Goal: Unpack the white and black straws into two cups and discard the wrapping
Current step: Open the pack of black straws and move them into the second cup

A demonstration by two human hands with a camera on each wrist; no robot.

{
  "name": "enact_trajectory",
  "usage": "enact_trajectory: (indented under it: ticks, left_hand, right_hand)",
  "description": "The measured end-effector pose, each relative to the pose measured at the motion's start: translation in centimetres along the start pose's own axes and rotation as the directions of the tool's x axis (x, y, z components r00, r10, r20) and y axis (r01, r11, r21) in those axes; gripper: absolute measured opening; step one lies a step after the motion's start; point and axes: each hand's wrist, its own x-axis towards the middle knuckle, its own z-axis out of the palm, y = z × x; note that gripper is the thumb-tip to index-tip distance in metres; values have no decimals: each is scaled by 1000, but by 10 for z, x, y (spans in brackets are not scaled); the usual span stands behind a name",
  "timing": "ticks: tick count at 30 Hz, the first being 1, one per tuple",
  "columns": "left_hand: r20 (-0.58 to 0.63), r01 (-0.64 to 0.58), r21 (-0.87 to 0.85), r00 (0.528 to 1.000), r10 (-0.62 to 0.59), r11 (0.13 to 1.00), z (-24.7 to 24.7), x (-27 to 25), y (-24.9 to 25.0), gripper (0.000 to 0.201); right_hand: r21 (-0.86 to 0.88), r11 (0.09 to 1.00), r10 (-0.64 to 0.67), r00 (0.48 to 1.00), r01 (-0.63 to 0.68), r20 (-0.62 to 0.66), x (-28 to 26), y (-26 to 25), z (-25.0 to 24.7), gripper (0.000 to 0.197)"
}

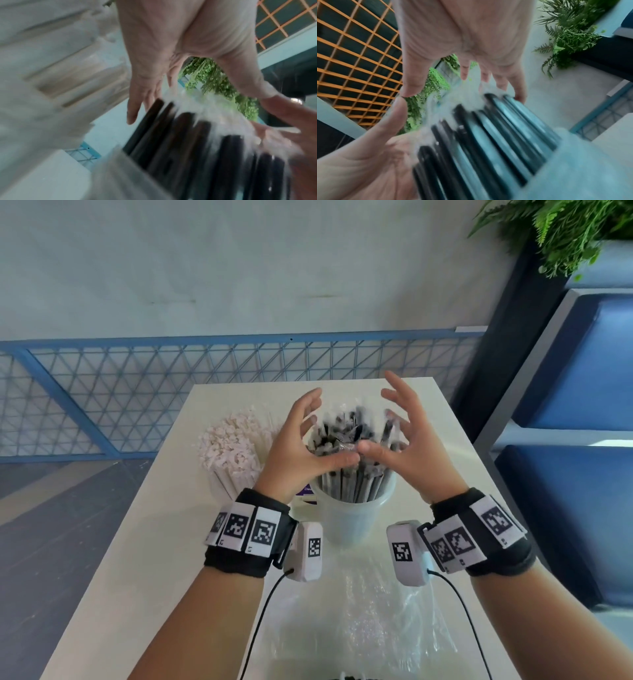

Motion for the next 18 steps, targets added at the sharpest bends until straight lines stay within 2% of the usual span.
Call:
enact_trajectory:
  ticks: [2,4,7,9,11,13,15,16,17,18]
  left_hand:
    - [69,16,103,997,-23,995,3,-4,-4,103]
    - [130,-3,192,991,-23,981,8,-7,-5,100]
    - [115,-1,210,993,-24,978,8,-11,-5,105]
    - [75,10,194,997,-25,981,6,-14,-3,112]
    - [27,-6,175,1000,1,985,3,-23,-2,113]
    - [-77,-79,199,992,96,977,2,-36,-6,97]
    - [-197,-186,328,946,260,926,5,-53,-18,58]
    - [-214,-203,403,927,307,892,9,-62,-27,37]
    - [-195,-188,465,932,307,865,12,-71,-37,22]
    - [-138,-148,511,958,251,847,17,-77,-48,16]
  right_hand:
    - [-67,997,33,999,-31,20,-7,7,3,85]
    - [-134,988,90,993,-79,76,-13,12,9,78]
    - [-144,986,97,989,-81,111,-20,14,15,72]
    - [-101,994,35,999,-34,6,-24,13,14,67]
    - [-43,999,15,985,-22,-172,-33,14,13,58]
    - [-51,999,0,929,-21,-371,-47,17,13,40]
    - [-99,992,25,881,-81,-472,-61,25,15,22]
    - [-134,981,68,887,-144,-458,-68,32,17,16]
    - [-180,960,125,907,-212,-402,-76,41,20,13]
    - [-239,933,185,930,-268,-319,-83,50,24,12]
